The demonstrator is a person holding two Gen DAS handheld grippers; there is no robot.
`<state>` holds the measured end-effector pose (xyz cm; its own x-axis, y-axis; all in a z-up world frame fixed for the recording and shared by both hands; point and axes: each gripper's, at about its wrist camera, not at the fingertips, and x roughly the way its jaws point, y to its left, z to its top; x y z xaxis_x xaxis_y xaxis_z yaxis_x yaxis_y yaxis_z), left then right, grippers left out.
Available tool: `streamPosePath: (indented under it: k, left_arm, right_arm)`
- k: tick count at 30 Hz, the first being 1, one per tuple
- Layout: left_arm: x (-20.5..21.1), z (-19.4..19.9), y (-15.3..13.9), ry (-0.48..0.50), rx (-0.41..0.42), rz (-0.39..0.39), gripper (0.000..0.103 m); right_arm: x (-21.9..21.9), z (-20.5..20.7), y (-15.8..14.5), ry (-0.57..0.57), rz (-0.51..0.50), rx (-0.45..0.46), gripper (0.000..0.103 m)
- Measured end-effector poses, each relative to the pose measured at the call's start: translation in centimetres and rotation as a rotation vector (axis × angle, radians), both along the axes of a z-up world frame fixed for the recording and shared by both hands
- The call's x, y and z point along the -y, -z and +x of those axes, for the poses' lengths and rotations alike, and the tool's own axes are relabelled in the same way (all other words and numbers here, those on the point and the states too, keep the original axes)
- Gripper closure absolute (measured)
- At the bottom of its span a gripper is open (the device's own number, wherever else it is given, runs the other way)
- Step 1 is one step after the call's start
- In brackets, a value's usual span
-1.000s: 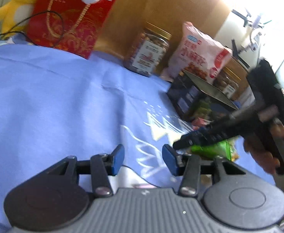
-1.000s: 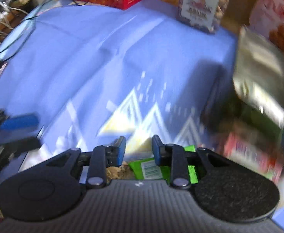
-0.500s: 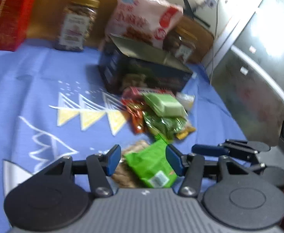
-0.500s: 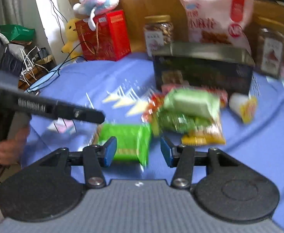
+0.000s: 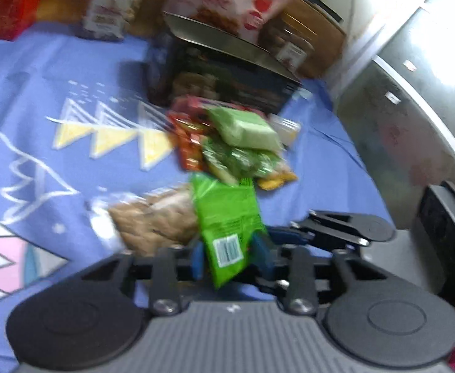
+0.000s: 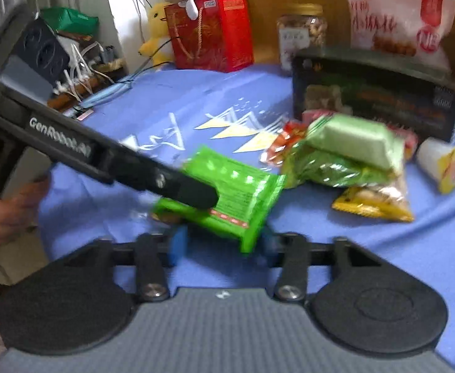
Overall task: Organize snacks
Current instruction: 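Lift the green packet with the left tool and drop it into the tin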
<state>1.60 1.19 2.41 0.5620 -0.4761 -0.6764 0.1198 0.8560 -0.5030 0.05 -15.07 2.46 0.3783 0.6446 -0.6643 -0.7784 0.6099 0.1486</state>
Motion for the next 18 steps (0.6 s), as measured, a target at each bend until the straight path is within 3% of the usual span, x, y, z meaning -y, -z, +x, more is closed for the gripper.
streamPosePath:
  k: [5, 10, 14, 18]
  left_arm:
    - [1.2, 1.1, -2.4, 0.043, 0.051, 0.018, 0.075]
    - [2.5, 4.0, -6.1, 0.08, 0.138, 0.063, 0.075]
    - [3.1, 7.8, -8.6, 0.078, 0.229, 0.087, 0.075]
    - [2.5, 13.1, -9.0, 0.048, 0.244, 0.036, 0.075]
  right_arm:
    - [1.6, 0.2, -1.2, 0.041, 0.068, 0.021, 0.065]
    - [2.5, 1.7, -3.8, 0.093, 0.122, 0.102, 0.065]
    - [2.5, 5.0, -6.2, 0.152, 0.145, 0.169, 0.065]
    - [2.1, 9.6, -7.4, 0.211, 0.143, 0.198, 0.065]
